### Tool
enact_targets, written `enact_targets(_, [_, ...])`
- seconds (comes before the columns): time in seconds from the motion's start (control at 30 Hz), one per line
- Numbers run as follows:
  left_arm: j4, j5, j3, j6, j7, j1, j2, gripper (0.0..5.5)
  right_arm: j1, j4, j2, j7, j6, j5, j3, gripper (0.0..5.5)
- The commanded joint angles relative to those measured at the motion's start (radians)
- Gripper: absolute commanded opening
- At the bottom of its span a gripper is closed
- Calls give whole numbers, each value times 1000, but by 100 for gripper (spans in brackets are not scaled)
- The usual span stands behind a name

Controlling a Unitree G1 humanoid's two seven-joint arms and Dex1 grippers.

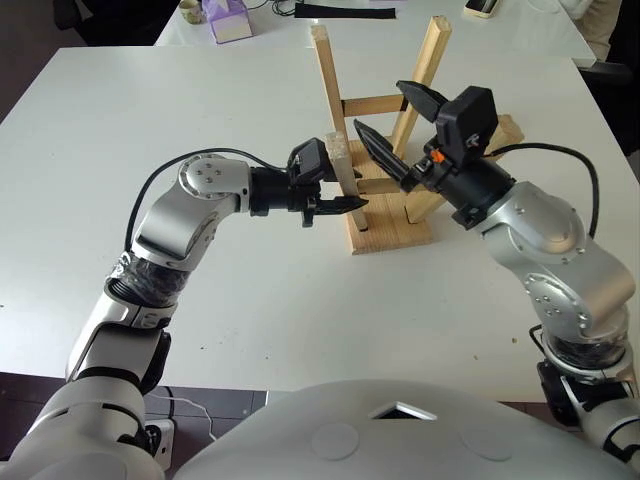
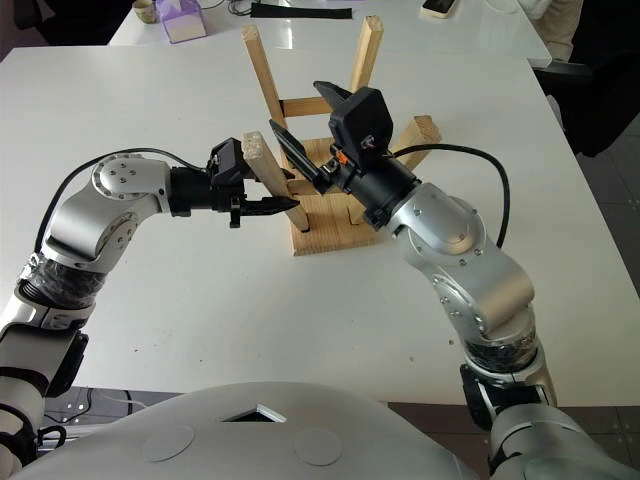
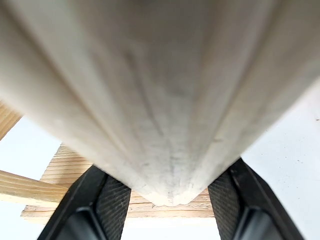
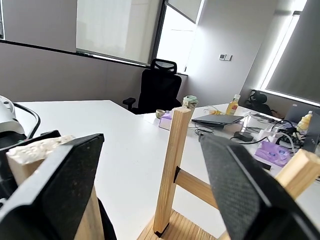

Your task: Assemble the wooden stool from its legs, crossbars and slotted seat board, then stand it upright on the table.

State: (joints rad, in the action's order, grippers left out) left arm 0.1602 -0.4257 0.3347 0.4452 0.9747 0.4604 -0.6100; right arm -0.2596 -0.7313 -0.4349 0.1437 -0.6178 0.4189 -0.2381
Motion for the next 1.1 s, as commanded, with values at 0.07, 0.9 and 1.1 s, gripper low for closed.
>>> enact_targets(0.07, [-54,101,57,51,-14,-37,-24,205,25,51,40,-7,87,-132,-43,351])
enact_targets(0.9, [-58,115,70,53,-35,-51,-6,205,41,103,207,75,278,176,171,351])
enact_targets(1.1, [-53,112,47,49,-48,-69,-15,205,-135,376,-11,-29,259,314,654,351])
